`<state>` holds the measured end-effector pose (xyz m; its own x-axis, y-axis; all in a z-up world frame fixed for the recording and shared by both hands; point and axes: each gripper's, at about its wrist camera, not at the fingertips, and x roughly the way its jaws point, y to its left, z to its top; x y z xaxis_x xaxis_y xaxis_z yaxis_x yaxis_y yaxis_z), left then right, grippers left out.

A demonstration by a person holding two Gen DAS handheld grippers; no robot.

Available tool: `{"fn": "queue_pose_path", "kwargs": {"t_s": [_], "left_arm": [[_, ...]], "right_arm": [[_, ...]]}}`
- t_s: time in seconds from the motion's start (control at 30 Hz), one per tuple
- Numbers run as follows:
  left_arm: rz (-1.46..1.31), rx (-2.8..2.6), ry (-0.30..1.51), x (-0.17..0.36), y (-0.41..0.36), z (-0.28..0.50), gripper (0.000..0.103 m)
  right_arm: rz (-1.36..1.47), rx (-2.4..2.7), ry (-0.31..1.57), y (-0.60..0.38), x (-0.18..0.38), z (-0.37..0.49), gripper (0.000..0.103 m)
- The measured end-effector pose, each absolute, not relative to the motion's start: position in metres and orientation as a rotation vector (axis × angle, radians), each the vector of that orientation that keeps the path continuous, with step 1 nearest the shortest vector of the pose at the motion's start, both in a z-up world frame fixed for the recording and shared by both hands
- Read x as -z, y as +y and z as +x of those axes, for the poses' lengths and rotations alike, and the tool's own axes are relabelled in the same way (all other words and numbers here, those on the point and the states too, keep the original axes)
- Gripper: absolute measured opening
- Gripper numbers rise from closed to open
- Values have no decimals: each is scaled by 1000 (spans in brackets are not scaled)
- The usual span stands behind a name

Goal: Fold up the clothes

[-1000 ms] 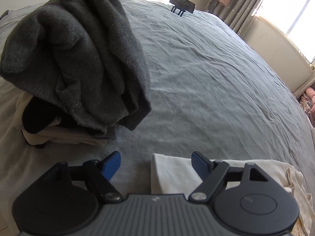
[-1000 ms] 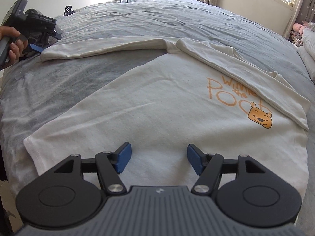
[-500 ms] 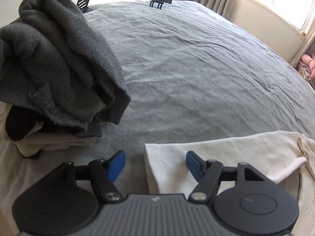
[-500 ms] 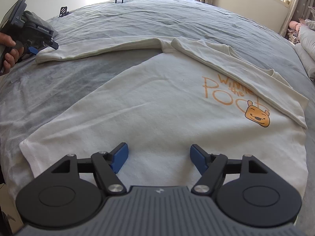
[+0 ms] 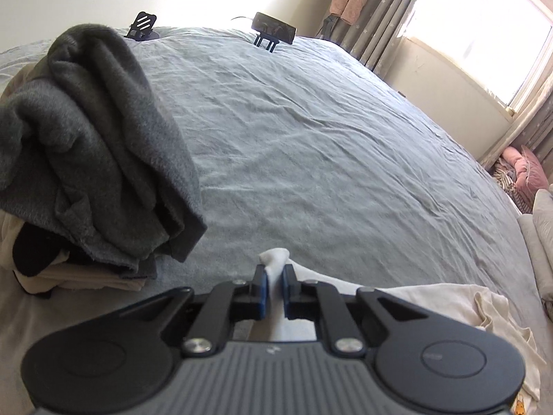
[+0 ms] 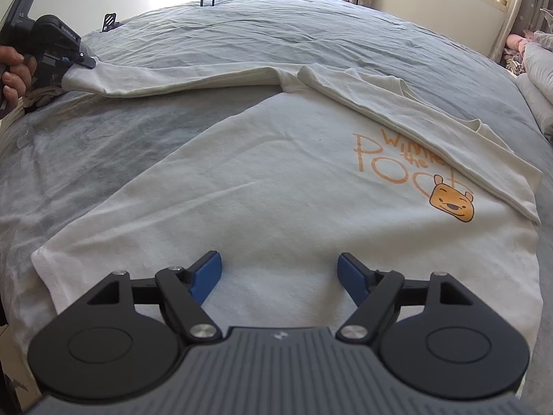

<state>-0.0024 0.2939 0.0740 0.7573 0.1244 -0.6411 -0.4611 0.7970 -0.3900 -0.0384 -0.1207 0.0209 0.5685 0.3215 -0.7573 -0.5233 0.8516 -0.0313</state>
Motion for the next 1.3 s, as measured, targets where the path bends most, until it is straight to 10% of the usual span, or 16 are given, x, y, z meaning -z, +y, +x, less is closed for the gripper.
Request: {"fn": "queue_pose_path", "kwargs": {"t_s": [0.33,0.5,1.3], "left_arm": [[-652,182,449,-116,182,5,11],[-590,388,501,-108,131,8,66],[-483,-166,735,-69,204,47,73]], "right_arm": [[-205,-507,838,-127,-18,-26,87],[-134,-481,834,-138,-19,-18,90],[259,-447,747,-125,-30,21,92]]}}
